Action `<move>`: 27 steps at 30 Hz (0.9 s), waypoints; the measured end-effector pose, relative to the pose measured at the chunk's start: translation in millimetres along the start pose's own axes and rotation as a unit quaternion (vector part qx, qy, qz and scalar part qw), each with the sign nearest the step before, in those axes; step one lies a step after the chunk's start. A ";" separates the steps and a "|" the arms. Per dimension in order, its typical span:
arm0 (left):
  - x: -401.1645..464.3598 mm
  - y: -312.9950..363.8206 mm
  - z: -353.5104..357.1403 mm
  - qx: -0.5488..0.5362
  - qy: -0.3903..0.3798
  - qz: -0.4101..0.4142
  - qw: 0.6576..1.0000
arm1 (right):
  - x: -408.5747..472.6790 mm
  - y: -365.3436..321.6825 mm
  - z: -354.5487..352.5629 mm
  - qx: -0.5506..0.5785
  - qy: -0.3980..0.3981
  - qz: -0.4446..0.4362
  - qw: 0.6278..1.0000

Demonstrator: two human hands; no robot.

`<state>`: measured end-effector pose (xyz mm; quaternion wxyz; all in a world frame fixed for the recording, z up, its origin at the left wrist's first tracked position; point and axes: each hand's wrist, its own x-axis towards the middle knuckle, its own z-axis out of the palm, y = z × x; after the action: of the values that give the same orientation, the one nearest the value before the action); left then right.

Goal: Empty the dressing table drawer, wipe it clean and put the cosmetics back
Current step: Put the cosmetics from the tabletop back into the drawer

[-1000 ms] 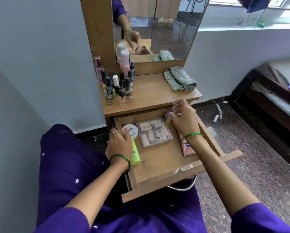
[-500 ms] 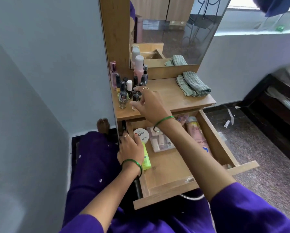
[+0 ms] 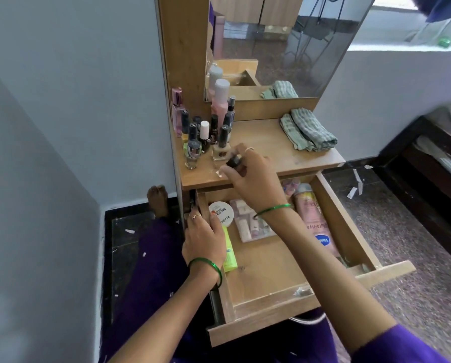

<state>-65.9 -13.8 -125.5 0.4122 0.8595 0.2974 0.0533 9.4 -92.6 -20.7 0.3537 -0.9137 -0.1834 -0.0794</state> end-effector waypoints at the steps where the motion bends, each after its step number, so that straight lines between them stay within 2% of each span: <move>1: -0.3 0.1 0.0 -0.001 0.002 0.001 1.000 | -8.0 4.2 -8.1 0.008 0.003 0.009 1.000; 5: -2.0 0.5 -0.1 -0.005 0.005 -0.002 1.000 | -40.0 41.1 -56.1 0.000 0.008 0.053 0.999; 10: -2.8 1.2 -0.6 -0.010 0.004 -0.007 1.000 | -46.4 104.9 -100.0 -0.096 0.043 0.121 0.987; 15: -3.3 2.3 -0.1 -0.006 0.005 -0.009 1.000 | -33.1 142.6 -84.4 -0.167 -0.039 0.141 0.975; 18: -3.8 2.0 0.2 -0.004 0.007 -0.010 1.000 | -28.5 146.5 -67.9 -0.168 -0.082 0.156 0.970; 21: -4.0 1.8 1.1 -0.008 0.010 -0.012 1.000 | -26.6 155.4 -57.4 -0.161 -0.090 0.153 0.971; 27: -5.2 2.6 1.1 -0.010 0.014 -0.011 1.000 | -26.7 168.7 -53.0 -0.157 -0.055 0.173 0.971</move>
<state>-68.6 -18.7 -123.5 0.4174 0.8513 0.3114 0.0635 50.1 -250.9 -93.1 0.2033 -0.9787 -0.0272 0.0054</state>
